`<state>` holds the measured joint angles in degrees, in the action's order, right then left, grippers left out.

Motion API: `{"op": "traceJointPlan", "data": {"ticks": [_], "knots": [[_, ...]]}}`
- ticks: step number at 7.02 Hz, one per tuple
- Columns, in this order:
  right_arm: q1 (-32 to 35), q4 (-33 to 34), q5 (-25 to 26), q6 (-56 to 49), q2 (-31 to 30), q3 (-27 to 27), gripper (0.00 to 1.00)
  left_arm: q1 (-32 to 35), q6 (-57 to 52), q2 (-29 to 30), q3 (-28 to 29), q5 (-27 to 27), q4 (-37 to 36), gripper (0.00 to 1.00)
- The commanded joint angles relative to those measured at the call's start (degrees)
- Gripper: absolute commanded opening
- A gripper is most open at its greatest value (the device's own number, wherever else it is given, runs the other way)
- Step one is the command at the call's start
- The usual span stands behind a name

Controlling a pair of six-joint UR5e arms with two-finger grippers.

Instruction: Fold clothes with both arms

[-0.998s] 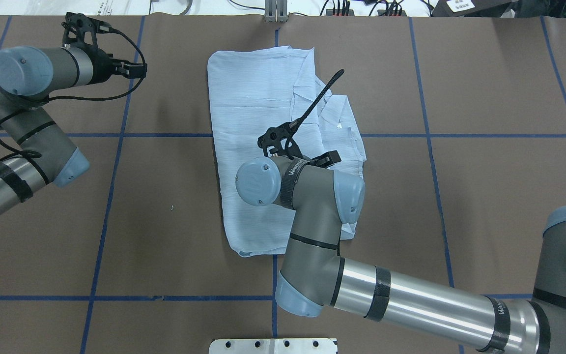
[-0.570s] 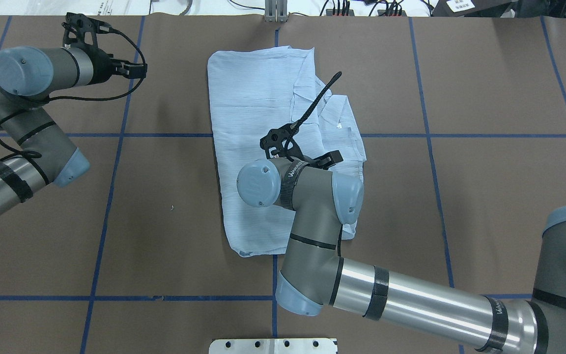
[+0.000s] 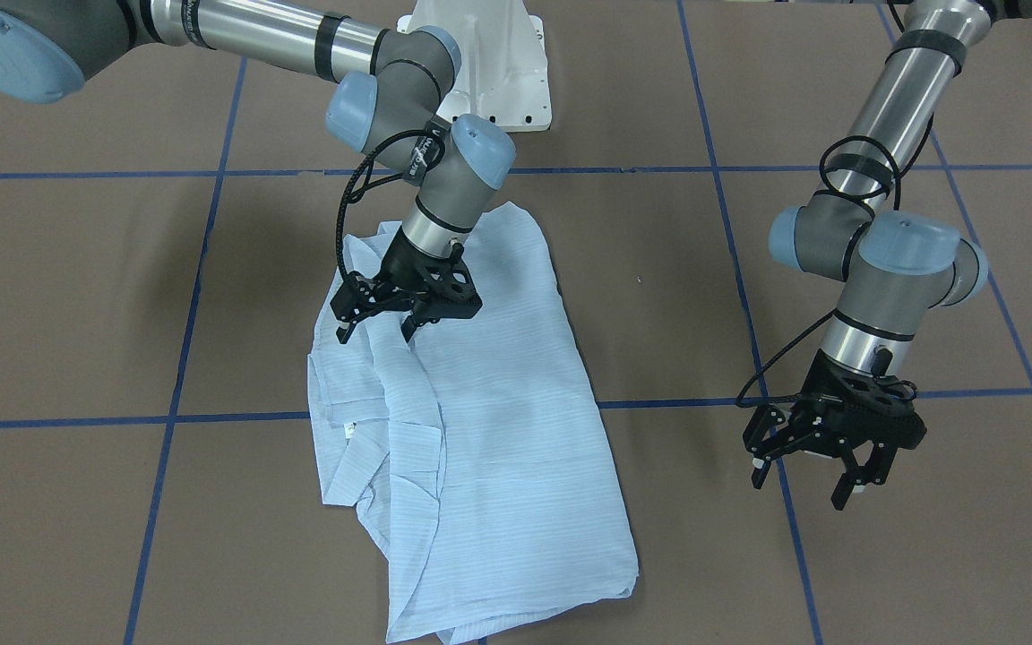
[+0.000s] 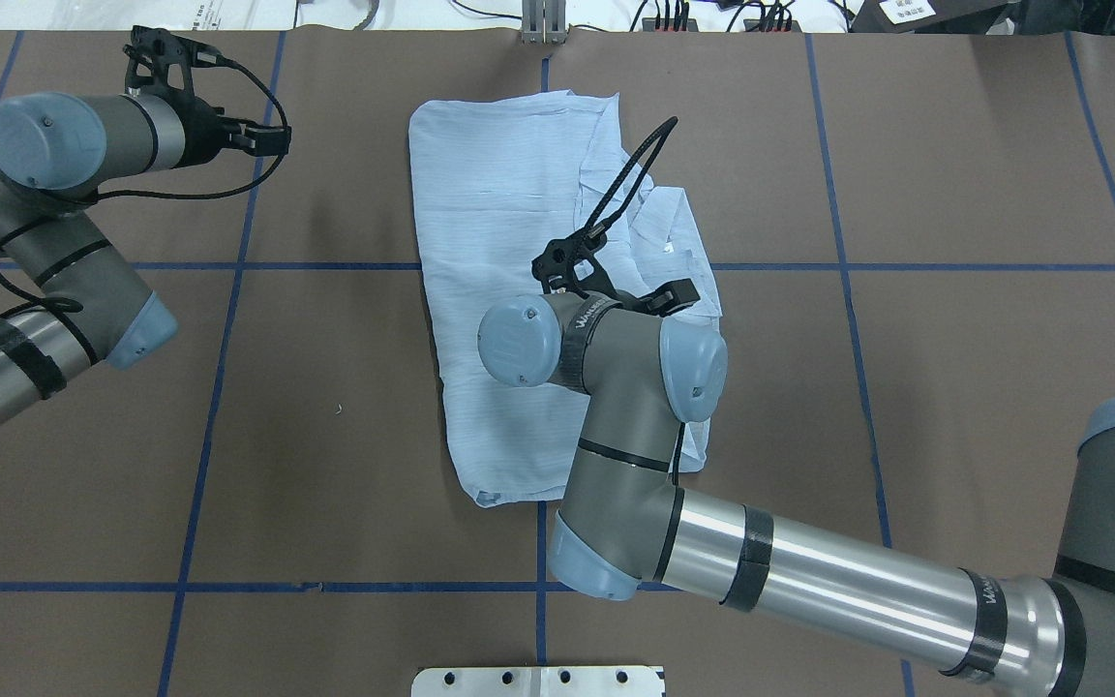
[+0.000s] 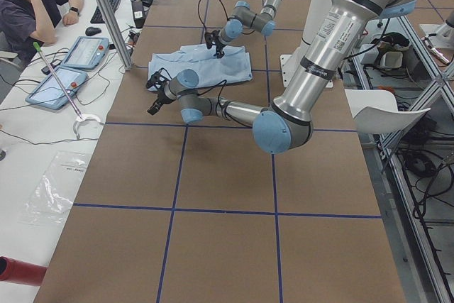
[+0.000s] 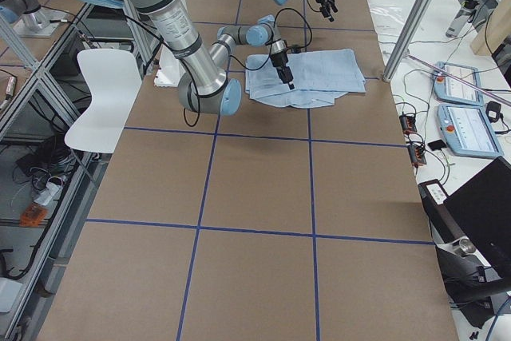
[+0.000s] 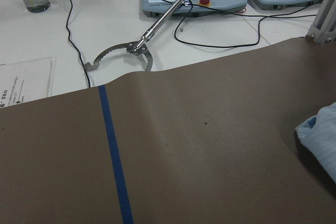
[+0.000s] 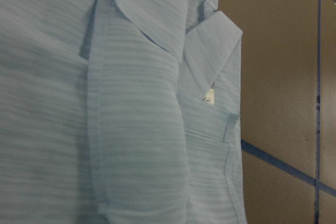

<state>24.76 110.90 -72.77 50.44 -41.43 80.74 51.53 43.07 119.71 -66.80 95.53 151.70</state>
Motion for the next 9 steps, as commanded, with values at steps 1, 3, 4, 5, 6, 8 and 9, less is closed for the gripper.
{"op": "traceJointPlan", "data": {"ticks": [1, 3, 4, 5, 6, 8, 9], "knots": [[3.09, 4.84, -0.09, -3.24, -2.41, 4.67, 1.00, -0.02, 0.00, 0.09, 0.00, 0.01, 0.00, 1.00], [5.11, 4.14, 0.00, -5.86, -12.31, 12.81, 1.00, -0.02, 0.00, 0.09, -0.09, 0.01, 0.09, 1.00], [6.08, 4.06, -0.17, -8.15, -17.05, 18.26, 1.00, -0.02, 0.00, 0.09, -0.09, 0.01, 0.09, 1.00], [6.78, 3.88, -0.44, -8.17, -18.58, 20.14, 1.00, -0.02, 0.00, 0.09, -0.17, 0.01, 0.09, 1.00], [7.14, -3.34, -3.22, -7.12, -18.42, 20.25, 1.00, -0.02, 0.09, 0.09, -0.61, 0.10, 0.00, 1.00], [8.98, -17.95, -13.42, -4.40, -19.12, 20.42, 1.00, -0.11, 7.85, -1.57, -6.83, 7.10, -2.62, 1.00], [8.99, -25.57, -17.28, 0.05, -20.60, 20.60, 1.00, -0.89, 11.30, -2.10, -11.81, 7.30, -7.16, 1.00]]}}
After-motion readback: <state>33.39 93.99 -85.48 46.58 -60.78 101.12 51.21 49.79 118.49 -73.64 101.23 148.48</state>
